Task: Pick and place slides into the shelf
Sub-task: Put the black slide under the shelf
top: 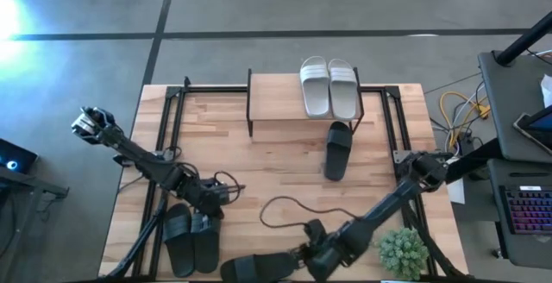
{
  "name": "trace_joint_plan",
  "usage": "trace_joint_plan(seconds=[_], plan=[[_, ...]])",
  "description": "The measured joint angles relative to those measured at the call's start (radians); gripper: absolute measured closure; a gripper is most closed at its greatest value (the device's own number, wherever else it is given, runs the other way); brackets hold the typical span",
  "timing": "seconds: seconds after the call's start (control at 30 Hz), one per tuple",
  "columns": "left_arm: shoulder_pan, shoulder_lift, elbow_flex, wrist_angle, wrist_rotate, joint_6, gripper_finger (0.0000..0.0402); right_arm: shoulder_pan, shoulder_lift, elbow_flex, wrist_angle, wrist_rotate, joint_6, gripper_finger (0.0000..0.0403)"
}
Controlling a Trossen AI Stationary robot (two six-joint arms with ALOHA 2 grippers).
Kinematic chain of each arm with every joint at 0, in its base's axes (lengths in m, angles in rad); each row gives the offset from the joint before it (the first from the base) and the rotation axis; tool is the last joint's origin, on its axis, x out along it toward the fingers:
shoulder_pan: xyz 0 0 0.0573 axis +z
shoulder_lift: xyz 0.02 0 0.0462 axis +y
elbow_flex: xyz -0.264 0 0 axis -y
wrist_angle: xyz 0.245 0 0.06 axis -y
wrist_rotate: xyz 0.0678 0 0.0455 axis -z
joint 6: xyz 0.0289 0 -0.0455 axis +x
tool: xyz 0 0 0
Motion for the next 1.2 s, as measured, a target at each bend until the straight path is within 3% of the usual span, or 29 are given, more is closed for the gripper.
trace_joint_plan(seconds=[0.27, 0.57, 1.07, 1.2], plan=[[-0.140, -0.087, -0.003, -0.071, -0.111, -0.205, 0.0328, -0.126, 0.011, -0.020, 0.212, -0.034, -0.194, 0.0240], [-0.295, -0.128, -0.021, -0.118, -0.173, -0.317, 0.0310, -0.178, 0.147, 0.033, 0.499, -0.170, -0.230, 0.0211], [-0.343, -0.115, -0.023, -0.125, -0.222, -0.338, 0.0310, -0.179, 0.379, 0.346, 0.477, -0.227, -0.223, 0.0212], [-0.354, -0.104, -0.023, -0.124, -0.223, -0.337, 0.0310, -0.180, 0.396, 0.403, 0.369, -0.205, -0.248, 0.0225]])
